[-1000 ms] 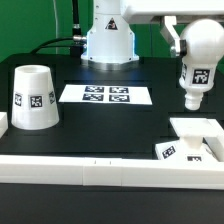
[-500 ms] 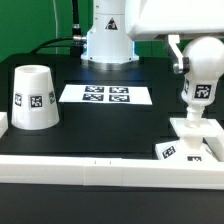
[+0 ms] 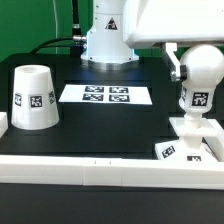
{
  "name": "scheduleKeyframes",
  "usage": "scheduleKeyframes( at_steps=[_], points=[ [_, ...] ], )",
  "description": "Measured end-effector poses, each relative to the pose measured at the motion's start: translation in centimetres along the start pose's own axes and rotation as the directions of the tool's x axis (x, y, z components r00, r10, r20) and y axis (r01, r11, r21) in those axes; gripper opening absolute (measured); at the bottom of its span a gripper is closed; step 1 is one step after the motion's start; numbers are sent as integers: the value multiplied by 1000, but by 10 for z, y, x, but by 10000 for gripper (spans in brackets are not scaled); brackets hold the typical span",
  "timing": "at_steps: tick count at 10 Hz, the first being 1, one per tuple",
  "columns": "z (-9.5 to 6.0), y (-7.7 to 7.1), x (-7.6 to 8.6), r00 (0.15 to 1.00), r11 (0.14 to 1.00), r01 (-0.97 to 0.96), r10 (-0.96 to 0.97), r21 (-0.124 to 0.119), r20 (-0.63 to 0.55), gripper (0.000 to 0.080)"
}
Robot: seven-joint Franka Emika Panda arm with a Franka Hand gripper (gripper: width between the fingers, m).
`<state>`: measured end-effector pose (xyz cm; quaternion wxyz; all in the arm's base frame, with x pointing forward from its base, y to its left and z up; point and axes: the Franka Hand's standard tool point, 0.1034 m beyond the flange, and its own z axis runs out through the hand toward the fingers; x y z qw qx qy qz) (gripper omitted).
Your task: Assemble lamp
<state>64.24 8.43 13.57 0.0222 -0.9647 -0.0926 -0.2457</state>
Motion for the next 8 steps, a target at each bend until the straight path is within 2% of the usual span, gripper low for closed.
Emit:
scheduleKeyframes(
  at_steps=[4,8],
  points=[
    [4,0,-4,1000,1000,-1,1,0,7,576],
    [9,-7,-12,1000,1000,8,-8,3,5,576]
  ],
)
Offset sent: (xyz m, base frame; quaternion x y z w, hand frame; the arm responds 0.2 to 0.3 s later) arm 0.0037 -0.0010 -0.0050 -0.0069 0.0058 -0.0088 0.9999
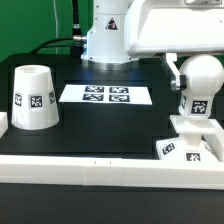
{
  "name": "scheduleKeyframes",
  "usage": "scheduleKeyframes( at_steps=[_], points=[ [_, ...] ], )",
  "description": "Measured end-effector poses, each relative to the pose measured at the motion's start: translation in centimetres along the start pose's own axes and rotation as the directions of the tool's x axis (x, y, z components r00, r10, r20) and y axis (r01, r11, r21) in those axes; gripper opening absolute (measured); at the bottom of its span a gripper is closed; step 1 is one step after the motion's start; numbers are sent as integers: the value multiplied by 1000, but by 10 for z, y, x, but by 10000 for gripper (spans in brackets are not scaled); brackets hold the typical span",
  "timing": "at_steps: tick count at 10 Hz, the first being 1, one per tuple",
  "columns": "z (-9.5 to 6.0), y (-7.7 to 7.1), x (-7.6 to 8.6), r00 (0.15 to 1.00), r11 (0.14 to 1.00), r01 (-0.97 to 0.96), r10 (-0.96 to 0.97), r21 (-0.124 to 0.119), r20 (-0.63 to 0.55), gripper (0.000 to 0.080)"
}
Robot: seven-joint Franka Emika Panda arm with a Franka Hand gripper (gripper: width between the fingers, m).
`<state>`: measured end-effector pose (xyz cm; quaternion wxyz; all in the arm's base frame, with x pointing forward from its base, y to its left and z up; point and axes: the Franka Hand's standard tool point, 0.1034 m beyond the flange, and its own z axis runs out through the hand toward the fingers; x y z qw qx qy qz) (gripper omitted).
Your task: Assemble lamp
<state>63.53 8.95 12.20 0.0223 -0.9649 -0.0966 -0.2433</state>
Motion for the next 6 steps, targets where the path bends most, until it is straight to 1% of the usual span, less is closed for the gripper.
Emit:
scheduleKeyframes(
  at_steps=[6],
  points=[
    [0,-3,-1,1000,1000,5,-5,-2,-16,586]
  ],
)
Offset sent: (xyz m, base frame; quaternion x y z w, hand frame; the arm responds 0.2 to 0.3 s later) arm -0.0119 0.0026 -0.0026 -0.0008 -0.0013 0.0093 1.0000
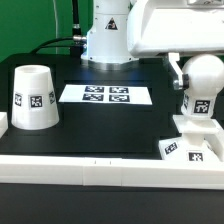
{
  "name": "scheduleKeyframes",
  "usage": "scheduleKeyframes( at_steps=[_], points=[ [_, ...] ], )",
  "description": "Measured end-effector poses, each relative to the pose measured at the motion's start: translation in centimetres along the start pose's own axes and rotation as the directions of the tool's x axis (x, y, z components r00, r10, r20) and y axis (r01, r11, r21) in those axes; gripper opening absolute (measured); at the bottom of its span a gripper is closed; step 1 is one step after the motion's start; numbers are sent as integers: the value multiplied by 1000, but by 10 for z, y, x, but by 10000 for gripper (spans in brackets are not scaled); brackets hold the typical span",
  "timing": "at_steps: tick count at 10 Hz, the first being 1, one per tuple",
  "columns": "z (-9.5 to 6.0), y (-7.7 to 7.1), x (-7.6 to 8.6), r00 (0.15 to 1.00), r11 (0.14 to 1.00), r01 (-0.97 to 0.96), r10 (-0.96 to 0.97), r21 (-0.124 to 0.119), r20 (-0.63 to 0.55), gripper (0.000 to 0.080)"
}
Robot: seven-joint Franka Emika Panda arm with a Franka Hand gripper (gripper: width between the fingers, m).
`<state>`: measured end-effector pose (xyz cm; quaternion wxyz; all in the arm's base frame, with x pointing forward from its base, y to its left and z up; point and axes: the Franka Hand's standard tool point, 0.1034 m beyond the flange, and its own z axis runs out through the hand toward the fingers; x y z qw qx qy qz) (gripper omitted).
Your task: Assemble lamp
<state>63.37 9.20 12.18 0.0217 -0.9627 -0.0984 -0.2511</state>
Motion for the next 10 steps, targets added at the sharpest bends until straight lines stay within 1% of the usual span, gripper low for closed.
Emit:
scheduleKeyframes(
  at_steps=[1,4,5,6,9,10],
  points=[
    [0,0,0,1000,1000,0,0,0,0,675],
    [0,-1,0,1000,1000,1,-1,1,0,698],
    [-3,-4,0,1000,1000,6,-6,3,-1,698],
    [-7,-4,-1,1000,1000,7,-7,3,-1,699],
    [-24,-3,6,1000,1000,8,-8,1,-10,699],
    [-23,-3,5,1000,1000,8,-8,2,-9,699]
  ],
)
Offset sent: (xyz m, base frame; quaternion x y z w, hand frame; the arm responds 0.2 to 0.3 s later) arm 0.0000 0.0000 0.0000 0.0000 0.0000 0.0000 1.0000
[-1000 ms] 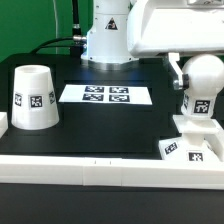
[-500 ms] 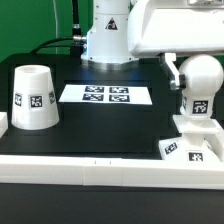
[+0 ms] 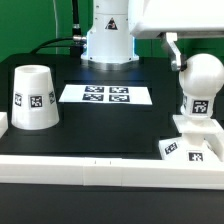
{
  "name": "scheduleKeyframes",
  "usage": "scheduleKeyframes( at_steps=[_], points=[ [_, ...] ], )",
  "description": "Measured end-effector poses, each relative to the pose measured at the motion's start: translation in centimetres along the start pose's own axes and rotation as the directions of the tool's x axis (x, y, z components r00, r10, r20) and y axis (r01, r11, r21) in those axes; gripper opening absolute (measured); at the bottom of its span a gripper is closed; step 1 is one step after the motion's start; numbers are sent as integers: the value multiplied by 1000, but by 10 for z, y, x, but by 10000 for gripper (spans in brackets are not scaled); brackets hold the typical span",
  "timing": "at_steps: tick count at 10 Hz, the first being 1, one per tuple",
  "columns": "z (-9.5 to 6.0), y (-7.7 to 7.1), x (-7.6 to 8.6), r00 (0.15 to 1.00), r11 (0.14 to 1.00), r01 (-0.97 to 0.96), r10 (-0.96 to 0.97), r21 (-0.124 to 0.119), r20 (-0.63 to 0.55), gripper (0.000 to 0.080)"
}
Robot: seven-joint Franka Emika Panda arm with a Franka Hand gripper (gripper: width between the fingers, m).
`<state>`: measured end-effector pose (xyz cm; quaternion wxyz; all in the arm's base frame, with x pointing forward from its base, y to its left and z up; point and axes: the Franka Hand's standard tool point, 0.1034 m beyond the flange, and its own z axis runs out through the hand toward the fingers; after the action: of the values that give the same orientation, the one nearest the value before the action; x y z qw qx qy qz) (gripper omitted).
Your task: Assemble lamp
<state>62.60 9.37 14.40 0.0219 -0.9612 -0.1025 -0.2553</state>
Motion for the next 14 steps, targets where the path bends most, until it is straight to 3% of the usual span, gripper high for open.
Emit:
scheduleKeyframes(
  at_steps=[4,6,10,12,14],
  points=[
    [2,0,-3,1000,1000,-1,1,4,25,699],
    [7,3,-16,989,1000,-9,6,21,145,699],
    [6,5,-14,914,997,-37,5,70,405,699],
    [9,2,-13,886,996,-42,-2,85,463,699],
    [11,4,-11,891,996,-41,-1,83,455,699]
  ],
)
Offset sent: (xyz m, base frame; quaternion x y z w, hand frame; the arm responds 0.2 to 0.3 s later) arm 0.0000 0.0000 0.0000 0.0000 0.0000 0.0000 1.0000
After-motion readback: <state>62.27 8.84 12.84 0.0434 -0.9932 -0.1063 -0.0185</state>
